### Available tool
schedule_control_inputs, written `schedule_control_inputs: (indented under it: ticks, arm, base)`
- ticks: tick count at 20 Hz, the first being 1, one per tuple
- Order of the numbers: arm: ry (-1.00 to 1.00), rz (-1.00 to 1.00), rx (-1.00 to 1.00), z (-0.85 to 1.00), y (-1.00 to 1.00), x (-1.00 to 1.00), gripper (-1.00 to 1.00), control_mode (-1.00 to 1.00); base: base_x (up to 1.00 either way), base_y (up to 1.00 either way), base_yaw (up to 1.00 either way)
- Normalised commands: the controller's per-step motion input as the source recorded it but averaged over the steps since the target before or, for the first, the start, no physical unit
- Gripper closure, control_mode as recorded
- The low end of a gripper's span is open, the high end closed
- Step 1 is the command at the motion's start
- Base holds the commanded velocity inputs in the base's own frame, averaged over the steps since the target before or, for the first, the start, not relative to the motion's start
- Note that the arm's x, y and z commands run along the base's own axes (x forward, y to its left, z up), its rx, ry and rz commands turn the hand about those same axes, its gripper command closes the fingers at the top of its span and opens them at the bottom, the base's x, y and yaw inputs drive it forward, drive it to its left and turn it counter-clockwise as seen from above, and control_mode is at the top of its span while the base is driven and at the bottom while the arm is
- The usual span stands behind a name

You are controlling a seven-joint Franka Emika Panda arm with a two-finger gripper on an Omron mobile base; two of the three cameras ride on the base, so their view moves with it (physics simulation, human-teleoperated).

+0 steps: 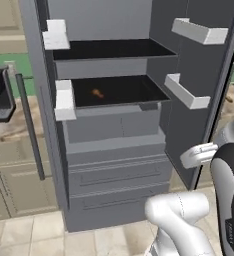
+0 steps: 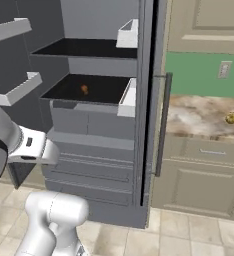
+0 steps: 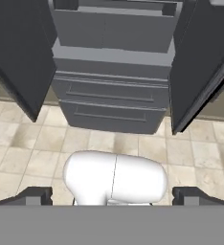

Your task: Open the fridge, remove the banana, squash, and chicken drumstick, and place them on any counter.

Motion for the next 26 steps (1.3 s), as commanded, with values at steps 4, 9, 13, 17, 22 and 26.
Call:
schedule_control_inputs:
  ticks: [4, 9, 13, 17, 22, 26]
  arm:
    - [0.0, 0.0, 0.0, 0.0, 0.0, 0.0, -1.0, 1.0]
    - [0.0, 0.0, 0.0, 0.0, 0.0, 0.0, -1.0, 1.0]
    - [0.0, 0.0, 0.0, 0.0, 0.0, 0.0, -1.0, 1.0]
    - [0.0, 0.0, 0.0, 0.0, 0.0, 0.0, -1.0, 1.0]
    - [0.0, 0.0, 0.0, 0.0, 0.0, 0.0, -1.0, 1.0]
    - [0.0, 0.0, 0.0, 0.0, 0.0, 0.0, -1.0, 1.0]
  base:
    - [0.79, 0.22, 0.0]
    - [0.72, 0.22, 0.0]
    - [0.66, 0.37, 0.0]
    - [0.64, 0.4, 0.0]
    - [0.61, 0.34, 0.0]
    - [0.58, 0.31, 0.0]
